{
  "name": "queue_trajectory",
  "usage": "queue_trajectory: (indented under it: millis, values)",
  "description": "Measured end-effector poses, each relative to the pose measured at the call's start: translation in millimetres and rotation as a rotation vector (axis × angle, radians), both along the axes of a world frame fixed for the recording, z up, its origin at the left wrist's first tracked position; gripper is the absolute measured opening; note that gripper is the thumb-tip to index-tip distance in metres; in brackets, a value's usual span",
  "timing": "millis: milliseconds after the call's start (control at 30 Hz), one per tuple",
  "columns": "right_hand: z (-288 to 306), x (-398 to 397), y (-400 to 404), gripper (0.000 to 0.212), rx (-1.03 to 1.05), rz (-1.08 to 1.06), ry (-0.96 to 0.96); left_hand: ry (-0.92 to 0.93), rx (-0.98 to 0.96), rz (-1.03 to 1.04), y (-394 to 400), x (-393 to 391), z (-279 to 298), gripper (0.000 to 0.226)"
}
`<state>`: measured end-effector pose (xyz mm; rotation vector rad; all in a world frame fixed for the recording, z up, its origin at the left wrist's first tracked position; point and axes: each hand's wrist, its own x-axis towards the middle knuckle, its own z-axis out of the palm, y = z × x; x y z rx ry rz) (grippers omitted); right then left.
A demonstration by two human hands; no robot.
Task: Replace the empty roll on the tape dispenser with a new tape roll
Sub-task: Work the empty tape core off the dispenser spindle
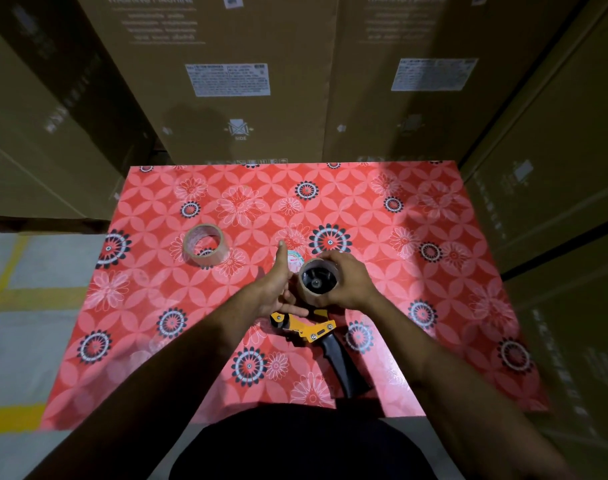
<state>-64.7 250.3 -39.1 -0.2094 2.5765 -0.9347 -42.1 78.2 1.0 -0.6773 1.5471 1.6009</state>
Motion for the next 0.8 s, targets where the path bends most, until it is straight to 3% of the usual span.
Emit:
queue_trajectory:
  millis: [133,200,300,400,567,633,800]
  values:
    - [8.1,-5.0,2.4,0.106,-0.005,0.111,-0.022,0.015,-0.004,-0.025,4.3,2.4,7.9,0.094]
    - [7.4,0.6,-3.6,0.111,0.004,0.009,-0.026,0.017,-0.006,-0.012,3.7,1.1,5.9,0.095]
    - [4.7,4.5,-9.6,0.092,0.054,-0.14,-0.019,-0.012,-0.005,0.004,1.5,-0.7,0.2,0.1]
    - [9.4,-0.9,-5.6,0.087,0.013,-0.098,-0.036,-0.028,-0.046,-0.016,2.4,-1.3,4.3,0.105]
    - [18.0,0.8,-4.8,0.115,-0.037,0.021,-0.035,0.016,-0.011,-0.039,5.1,1.5,9.1,0.102]
    - [14.5,7.0,-10.2,0.118,-0.009,-0.042,-0.046,0.02,-0.013,-0.021,4.2,1.2,7.0,0.101]
    - [3.4,6.0,-4.9,0.088,-0.014,-0.105,-0.002,0.019,-0.007,0.017,3.7,1.3,8.6,0.091]
